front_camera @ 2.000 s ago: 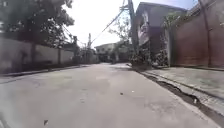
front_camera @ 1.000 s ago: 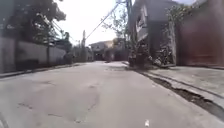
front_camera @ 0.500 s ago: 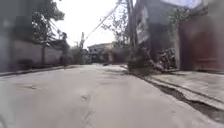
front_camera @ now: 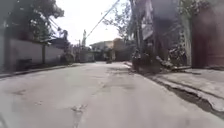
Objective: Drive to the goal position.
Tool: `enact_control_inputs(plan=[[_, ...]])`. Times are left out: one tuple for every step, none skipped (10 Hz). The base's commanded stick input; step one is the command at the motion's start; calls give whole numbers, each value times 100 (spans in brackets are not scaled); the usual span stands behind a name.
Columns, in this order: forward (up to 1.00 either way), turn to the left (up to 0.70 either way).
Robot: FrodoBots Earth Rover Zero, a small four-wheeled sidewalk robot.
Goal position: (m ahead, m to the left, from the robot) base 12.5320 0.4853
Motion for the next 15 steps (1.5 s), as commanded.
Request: enact_control_inputs(plan=[[100, 0], [100, 0], [100, 0], [100, 0], [100, 0], [100, 0], [100, 2], [100, 2], [100, 2], [100, 2], [100, 2], [100, 2], [100, 2], [100, 2], [100, 2]])
